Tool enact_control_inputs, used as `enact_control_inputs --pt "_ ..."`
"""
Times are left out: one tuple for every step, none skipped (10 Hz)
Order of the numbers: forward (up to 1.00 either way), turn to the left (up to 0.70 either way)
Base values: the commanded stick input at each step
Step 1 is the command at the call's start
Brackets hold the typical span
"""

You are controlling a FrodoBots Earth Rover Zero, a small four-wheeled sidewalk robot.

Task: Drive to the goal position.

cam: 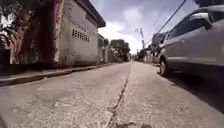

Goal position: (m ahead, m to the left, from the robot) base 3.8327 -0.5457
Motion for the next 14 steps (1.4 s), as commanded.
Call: enact_control_inputs --pt "0.85 0.01" --pt "0.85 0.01" --pt "0.85 0.01" --pt "0.85 0.01" --pt "0.85 0.01" --pt "0.85 0.01" --pt "0.85 0.01" --pt "0.85 0.01" --pt "0.85 0.01" --pt "0.85 0.01" --pt "0.85 0.01" --pt "0.85 0.01" --pt "0.85 0.01" --pt "0.85 0.01"
